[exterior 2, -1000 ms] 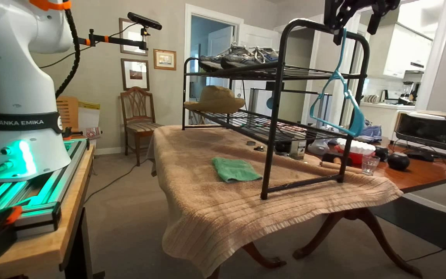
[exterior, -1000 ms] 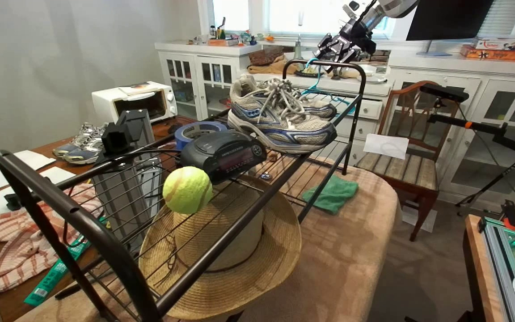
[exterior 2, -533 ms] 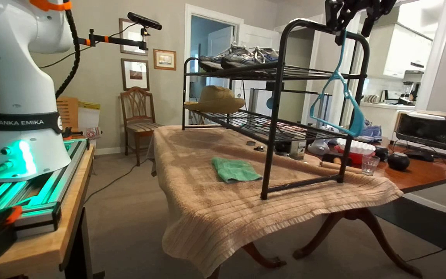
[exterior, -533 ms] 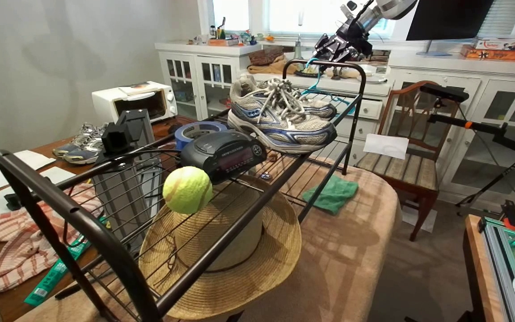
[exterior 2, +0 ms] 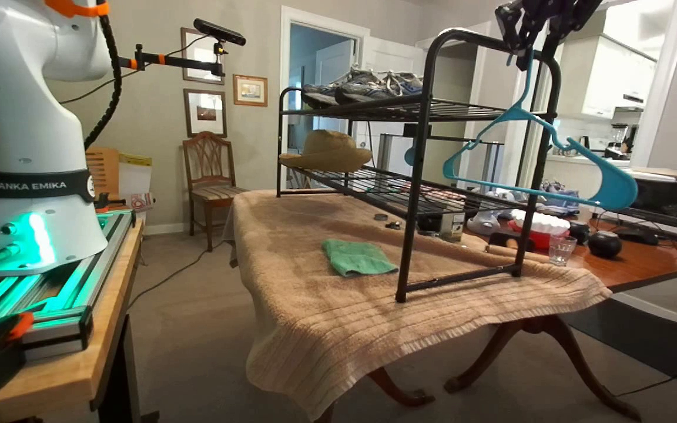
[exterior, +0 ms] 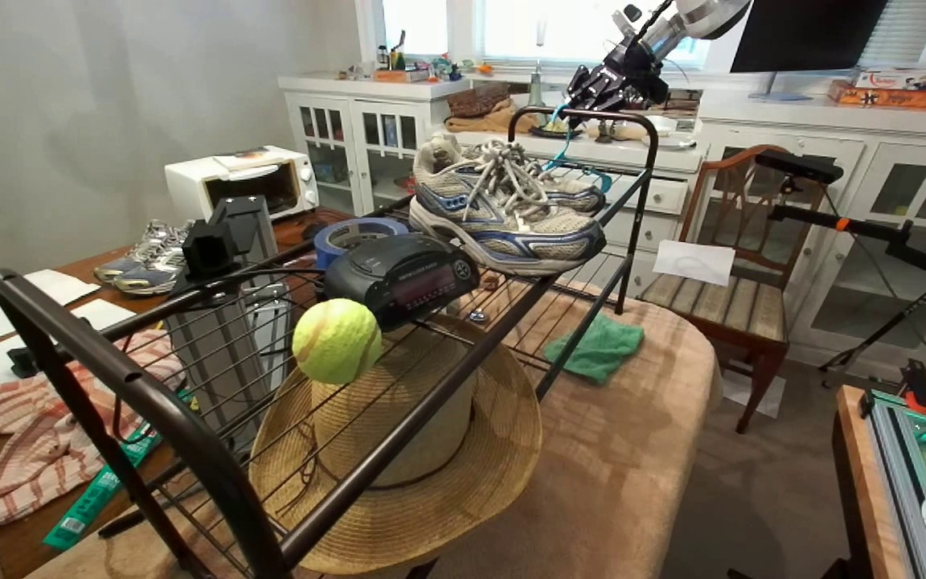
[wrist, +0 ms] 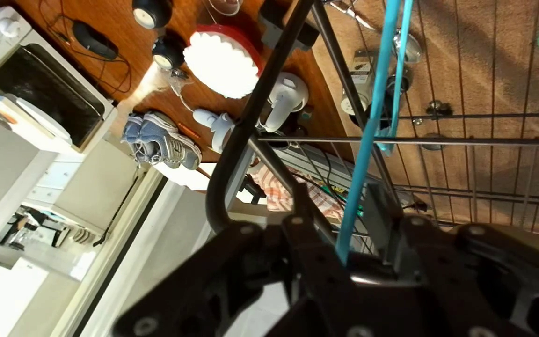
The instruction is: Move the hanger from the side to the front of the shoe rack
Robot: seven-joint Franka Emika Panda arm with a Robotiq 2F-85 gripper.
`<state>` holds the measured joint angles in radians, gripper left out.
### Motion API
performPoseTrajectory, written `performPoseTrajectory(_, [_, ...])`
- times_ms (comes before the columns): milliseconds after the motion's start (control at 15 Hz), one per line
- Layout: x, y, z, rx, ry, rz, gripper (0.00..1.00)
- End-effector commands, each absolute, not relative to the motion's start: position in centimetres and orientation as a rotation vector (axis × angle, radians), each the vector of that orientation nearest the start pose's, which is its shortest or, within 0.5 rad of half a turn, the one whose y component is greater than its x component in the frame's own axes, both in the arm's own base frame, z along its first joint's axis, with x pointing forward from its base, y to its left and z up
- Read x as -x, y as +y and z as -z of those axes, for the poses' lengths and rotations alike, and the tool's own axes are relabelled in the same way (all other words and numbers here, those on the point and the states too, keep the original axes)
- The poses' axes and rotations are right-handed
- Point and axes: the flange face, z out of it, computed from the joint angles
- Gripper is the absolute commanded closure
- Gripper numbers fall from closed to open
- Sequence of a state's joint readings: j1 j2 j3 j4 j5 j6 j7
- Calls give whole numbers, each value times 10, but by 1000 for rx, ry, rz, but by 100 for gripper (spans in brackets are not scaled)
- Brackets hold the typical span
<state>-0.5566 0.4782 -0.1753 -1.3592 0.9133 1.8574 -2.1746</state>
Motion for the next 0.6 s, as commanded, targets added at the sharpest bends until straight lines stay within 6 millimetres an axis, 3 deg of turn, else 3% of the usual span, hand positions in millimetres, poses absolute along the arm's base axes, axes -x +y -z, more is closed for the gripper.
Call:
performPoseTrajectory(0, [-585, -411, -475, 2305, -1634, 1200, 96])
performPoseTrajectory(67, [-585, -411, -476, 2313, -1642, 1186, 100])
performPoseTrajectory(533, [-580, -411, -494, 2307, -1676, 1203, 98])
